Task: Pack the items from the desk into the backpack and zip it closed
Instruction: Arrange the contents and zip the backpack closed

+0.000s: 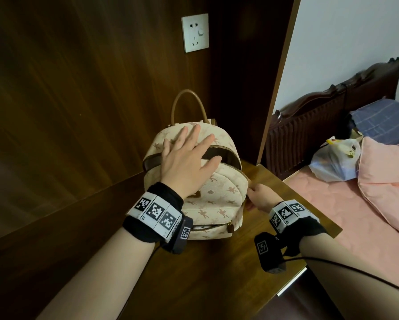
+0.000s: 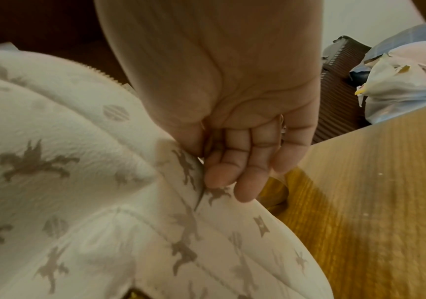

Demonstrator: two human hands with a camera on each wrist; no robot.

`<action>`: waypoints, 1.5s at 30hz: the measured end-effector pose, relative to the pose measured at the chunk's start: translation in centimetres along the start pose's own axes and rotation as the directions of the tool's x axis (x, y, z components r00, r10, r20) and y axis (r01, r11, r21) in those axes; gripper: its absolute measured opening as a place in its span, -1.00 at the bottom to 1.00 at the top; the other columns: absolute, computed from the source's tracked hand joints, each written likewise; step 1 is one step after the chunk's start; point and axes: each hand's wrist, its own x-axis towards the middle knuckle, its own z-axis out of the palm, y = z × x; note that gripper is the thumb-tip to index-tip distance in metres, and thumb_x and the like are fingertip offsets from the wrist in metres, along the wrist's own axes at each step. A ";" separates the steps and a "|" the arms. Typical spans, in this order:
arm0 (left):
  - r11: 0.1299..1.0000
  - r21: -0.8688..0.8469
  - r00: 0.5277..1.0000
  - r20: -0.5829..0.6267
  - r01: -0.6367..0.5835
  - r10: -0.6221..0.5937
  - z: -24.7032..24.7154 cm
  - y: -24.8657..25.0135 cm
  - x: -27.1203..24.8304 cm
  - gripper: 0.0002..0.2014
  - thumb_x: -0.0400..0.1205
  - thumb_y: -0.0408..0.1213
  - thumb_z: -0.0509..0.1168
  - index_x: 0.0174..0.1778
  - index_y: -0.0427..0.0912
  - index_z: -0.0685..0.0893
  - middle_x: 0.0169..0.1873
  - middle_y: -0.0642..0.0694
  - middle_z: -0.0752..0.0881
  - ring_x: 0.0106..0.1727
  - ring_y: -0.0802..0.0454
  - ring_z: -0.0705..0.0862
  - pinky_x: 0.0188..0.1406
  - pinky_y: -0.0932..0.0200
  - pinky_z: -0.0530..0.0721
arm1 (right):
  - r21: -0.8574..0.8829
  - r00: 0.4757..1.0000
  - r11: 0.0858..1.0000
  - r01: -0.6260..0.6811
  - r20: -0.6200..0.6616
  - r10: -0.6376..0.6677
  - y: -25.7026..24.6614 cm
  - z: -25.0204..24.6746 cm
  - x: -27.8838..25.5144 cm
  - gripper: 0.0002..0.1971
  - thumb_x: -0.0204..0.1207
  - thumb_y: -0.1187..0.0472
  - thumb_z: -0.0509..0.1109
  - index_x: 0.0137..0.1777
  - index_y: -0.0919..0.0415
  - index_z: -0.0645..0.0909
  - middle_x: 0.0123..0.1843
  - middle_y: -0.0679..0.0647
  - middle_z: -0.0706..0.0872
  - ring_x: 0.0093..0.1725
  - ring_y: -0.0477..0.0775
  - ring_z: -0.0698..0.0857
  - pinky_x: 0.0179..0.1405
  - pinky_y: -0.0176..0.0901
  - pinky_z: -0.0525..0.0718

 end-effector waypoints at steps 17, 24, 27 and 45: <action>0.999 -0.042 0.992 -0.121 0.020 -0.025 0.9 0.5 -0.3 -0.49 0.67 0.21 -0.11 0.53 0.20 0.31 0.65 0.08 0.10 0.66 0.02 -0.02 0.59 -0.18 -0.06 | -0.152 0.935 0.948 0.278 -0.183 -0.303 -4.1 -5.0 -2.4 -0.64 0.71 0.13 0.09 -0.13 0.28 0.64 -0.27 0.09 0.71 -0.27 0.04 0.67 -0.24 -0.22 0.62; 0.973 -0.207 0.974 -0.222 -0.098 0.051 0.0 -2.2 -0.4 -0.35 0.56 0.30 -0.10 0.50 0.08 0.41 0.54 0.13 0.37 0.55 0.13 0.30 0.58 -0.01 0.16 | -0.148 0.854 0.894 0.422 -0.267 -0.447 -6.7 -6.7 -4.5 -0.62 0.67 0.09 0.17 -0.15 0.29 0.73 -0.20 0.15 0.80 -0.16 0.11 0.76 -0.10 -0.12 0.70; 0.988 -0.114 0.980 -0.182 -0.102 0.080 -0.1 -3.4 -0.8 -0.19 0.40 0.47 -0.01 0.54 0.14 0.34 0.61 0.15 0.19 0.64 0.09 0.06 0.59 -0.18 -0.07 | -0.178 0.833 0.872 0.457 -0.259 -0.489 -7.4 -6.5 -5.1 -0.61 0.67 0.08 0.17 -0.16 0.29 0.73 -0.20 0.20 0.79 -0.17 0.17 0.75 -0.09 -0.01 0.71; 0.932 -0.358 0.992 -0.083 0.060 -0.095 1.1 -4.7 -1.5 -0.23 0.43 0.43 -0.07 0.59 0.29 0.10 0.64 0.26 -0.09 0.65 0.19 -0.16 0.58 -0.22 -0.06 | 0.005 0.771 0.815 0.580 -0.328 -0.546 -12.1 -3.4 -4.7 -0.63 0.66 0.04 0.19 -0.40 -0.01 0.59 -0.41 -0.17 0.65 -0.30 -0.17 0.63 -0.28 -0.36 0.52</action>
